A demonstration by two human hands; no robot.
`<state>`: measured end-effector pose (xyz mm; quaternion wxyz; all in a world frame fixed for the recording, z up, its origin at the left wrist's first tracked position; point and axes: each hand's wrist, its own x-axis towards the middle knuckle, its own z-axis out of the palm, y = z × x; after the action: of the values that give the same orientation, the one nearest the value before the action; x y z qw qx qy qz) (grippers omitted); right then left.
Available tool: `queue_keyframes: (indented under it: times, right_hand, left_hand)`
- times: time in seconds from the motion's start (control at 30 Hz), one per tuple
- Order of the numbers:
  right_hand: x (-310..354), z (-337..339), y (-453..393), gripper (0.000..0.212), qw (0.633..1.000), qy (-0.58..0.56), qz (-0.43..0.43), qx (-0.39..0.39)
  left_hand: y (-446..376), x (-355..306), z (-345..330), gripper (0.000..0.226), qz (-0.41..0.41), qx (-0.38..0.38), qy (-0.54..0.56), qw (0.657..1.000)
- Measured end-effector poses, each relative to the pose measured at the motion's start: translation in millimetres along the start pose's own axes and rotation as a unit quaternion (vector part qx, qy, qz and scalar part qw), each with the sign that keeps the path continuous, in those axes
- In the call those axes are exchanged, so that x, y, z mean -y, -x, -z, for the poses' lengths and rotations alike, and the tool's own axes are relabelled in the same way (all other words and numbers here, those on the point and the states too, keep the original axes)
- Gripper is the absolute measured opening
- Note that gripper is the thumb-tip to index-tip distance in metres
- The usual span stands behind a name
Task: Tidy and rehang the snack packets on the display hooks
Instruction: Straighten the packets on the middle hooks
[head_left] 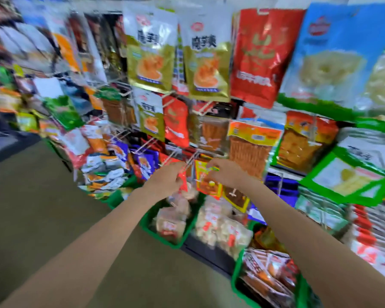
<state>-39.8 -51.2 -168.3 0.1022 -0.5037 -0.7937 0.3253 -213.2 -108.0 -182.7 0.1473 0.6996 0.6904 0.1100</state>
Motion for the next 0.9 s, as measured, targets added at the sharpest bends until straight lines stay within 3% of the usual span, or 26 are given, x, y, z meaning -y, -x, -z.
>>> queue_keyframes:
  times: [0.2, 0.3, 0.37, 0.47, 0.57, 0.63, 0.8, 0.9]
  right_hand:
    - [35.1, -10.6, -56.5, 0.04, 0.998, 0.059, 0.024, -0.005]
    - [43.8, -7.5, -87.6, 0.035, 0.993, 0.042, 0.029, -0.109]
    - [56.2, -4.4, -108.9, 0.034, 0.982, 0.034, 0.08, -0.166]
    - [75.0, -7.9, -151.5, 0.04, 0.981, 0.055, 0.125, -0.137]
    - [79.7, -20.8, -201.1, 0.051, 0.994, 0.062, 0.067, -0.068]
    - [81.9, -23.1, -225.5, 0.053, 0.997, 0.025, -0.003, -0.068]
    - [91.4, -20.2, -270.5, 0.051, 0.979, -0.078, -0.096, -0.162]
    - [96.2, -20.2, -297.4, 0.051, 0.965, -0.143, -0.136, -0.173]
  left_hand:
    - [-17.3, 52.6, 25.3, 0.049, 0.013, -0.005, 0.051, 0.999]
    - [-36.9, 70.2, 39.3, 0.049, -0.004, -0.021, 0.069, 0.997]
    - [-57.7, 83.6, 49.8, 0.049, -0.011, -0.027, 0.066, 0.997]
    - [-92.2, 103.5, 66.6, 0.049, -0.021, -0.016, 0.056, 0.998]
    - [-121.6, 123.5, 83.7, 0.05, -0.028, -0.018, 0.031, 0.999]
    - [-135.2, 137.7, 93.8, 0.05, -0.028, -0.033, 0.024, 0.999]
    - [-160.9, 182.3, 109.6, 0.049, -0.023, -0.036, 0.035, 0.998]
    - [-181.6, 199.5, 117.9, 0.046, -0.04, -0.043, 0.047, 0.997]
